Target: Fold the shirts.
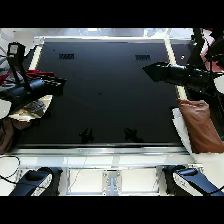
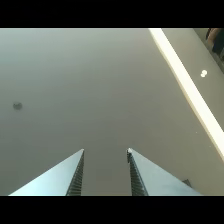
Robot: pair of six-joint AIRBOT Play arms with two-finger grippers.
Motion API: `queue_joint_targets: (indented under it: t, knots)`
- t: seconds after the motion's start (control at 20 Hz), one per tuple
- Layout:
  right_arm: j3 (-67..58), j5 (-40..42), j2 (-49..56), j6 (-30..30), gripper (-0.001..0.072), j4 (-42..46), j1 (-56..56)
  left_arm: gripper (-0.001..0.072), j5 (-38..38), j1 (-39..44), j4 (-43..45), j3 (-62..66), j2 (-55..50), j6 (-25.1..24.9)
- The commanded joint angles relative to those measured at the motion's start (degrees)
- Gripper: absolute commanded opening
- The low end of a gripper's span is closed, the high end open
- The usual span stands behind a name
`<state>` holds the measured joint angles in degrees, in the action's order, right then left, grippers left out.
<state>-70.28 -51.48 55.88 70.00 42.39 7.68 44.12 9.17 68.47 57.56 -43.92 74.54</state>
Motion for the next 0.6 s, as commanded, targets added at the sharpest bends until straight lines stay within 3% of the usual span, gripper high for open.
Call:
queue_joint_targets:
  t: [0.0, 0.2, 0.35, 0.4, 0.45, 0.55]
  knots:
    - [-0.02, -0.07, -0.02, -0.02, 0.0206, 0.00, 0.04, 0.0325, 0.00, 0.02, 0.00, 0.07, -0.04, 0.00]
    - [-0.02, -0.07, -0.02, 0.00, 0.0206, 0.02, 0.04, 0.0325, -0.02, 0.00, 0.11, 0.07, -0.04, -0.04]
    - [-0.02, -0.04, -0.02, 0.00, 0.0206, 0.02, 0.04, 0.0326, -1.90, -0.11, 12.66, 0.07, -0.02, 0.09]
    - [-0.02, -0.07, -0.02, -0.02, 0.0206, 0.02, 0.04, 0.0326, -1.88, -0.70, 19.91, 0.07, -0.07, 2.29]
    - [-0.02, -0.04, -0.02, 0.00, 0.0206, 0.02, 0.04, 0.0326, -1.88, -1.99, 27.23, 0.07, -0.24, 7.74]
    - [-0.02, -0.07, -0.02, 0.00, 0.0206, 0.02, 0.04, 0.0337, -1.90, -7.58, 37.97, 0.07, -1.38, 23.41]
